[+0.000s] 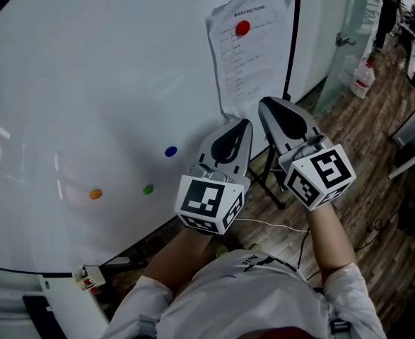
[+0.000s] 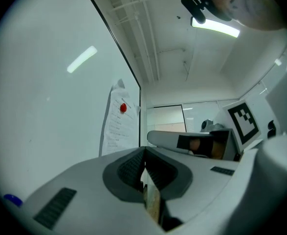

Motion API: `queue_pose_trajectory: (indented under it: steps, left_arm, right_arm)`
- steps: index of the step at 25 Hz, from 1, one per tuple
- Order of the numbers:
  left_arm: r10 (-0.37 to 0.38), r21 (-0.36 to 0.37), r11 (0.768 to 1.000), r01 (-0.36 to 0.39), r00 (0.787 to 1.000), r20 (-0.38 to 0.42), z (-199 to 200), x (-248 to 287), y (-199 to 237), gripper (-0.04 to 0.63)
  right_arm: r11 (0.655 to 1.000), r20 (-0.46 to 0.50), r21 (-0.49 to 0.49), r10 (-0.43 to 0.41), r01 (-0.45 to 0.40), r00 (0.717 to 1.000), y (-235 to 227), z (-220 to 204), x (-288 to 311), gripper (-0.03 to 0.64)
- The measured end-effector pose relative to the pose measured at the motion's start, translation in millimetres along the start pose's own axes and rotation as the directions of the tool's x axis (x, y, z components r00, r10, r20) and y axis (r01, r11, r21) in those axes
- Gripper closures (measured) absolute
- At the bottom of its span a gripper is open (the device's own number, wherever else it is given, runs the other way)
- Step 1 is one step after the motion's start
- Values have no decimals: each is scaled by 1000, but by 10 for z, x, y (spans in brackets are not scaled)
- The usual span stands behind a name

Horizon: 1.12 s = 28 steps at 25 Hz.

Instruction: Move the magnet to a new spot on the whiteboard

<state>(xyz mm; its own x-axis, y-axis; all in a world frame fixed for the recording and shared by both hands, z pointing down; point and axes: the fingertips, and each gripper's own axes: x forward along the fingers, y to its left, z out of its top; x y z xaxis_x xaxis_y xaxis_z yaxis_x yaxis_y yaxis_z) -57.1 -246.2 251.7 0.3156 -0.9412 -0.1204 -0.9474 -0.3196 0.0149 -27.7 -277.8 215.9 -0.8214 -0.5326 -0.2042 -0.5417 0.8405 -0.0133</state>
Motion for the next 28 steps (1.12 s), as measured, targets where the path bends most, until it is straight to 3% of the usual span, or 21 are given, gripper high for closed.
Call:
queue_pose_trajectory:
  steps: [28]
  left_arm:
    - [49, 59, 997, -51, 998, 42, 344, 637, 326, 583]
  right_arm:
    - [998, 32, -63, 18, -16, 999, -375, 384, 556, 598]
